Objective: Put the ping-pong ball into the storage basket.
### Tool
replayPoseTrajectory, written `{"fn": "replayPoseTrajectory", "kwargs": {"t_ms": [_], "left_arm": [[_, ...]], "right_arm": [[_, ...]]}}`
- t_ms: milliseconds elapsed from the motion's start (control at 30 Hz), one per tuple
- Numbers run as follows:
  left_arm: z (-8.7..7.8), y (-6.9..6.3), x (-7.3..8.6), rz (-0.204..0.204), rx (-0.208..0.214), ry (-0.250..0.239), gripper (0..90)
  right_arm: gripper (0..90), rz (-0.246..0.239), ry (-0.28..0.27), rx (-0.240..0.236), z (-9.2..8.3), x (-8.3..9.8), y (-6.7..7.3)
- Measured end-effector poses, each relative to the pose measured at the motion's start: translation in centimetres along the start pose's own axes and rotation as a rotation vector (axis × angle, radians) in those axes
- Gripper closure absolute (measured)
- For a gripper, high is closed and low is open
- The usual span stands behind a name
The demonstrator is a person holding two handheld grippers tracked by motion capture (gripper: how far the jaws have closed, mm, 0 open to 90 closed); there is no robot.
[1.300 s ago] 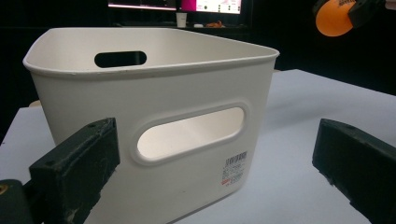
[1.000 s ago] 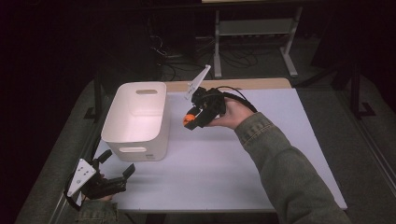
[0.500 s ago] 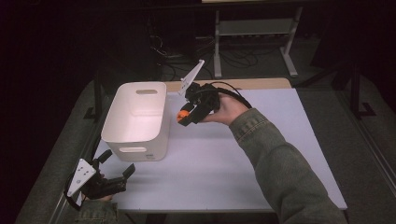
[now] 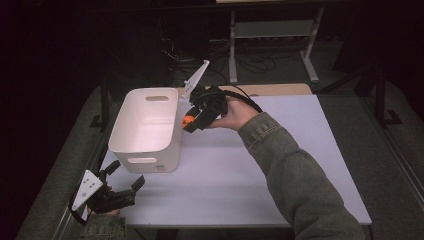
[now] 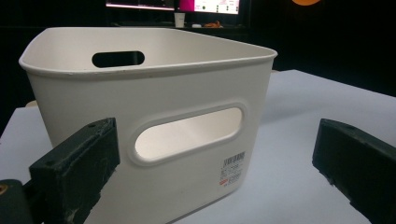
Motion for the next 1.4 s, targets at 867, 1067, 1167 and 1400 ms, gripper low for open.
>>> {"fn": "replayPoseTrajectory", "kwargs": {"t_ms": [867, 1067, 1167, 1400], "left_arm": [[0.0, 0.0, 0.0, -0.006, -0.003, -0.001, 0.3], [0.1, 0.0, 0.0, -0.007, -0.001, -0.001, 0.3], [0.1, 0.1, 0.0, -0.009, -0.002, -0.002, 0.3], [0.1, 0.1, 0.0, -0.009, -0.002, -0.001, 0.3]], "right_arm": [[49.9, -0.017, -0.002, 0.007, 1.0, -3.1, -0.9], [49.9, -0.016, 0.006, 0.009, 1.5, -3.4, -1.2], [49.9, -0.012, 0.010, 0.007, 1.9, -3.7, -1.4], [49.9, -0.024, 0.007, -0.006, 2.8, -4.5, -1.4]]}}
Point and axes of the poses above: each handheld gripper's, and its own axes: z roughly forward along the jaws, x roughly out of its underside, y roughly to its left, the point moved 10 cm from there along z, roughly forward along the jaws, and after that the axes turned 2 degrees about x, right-handed, at the moved point
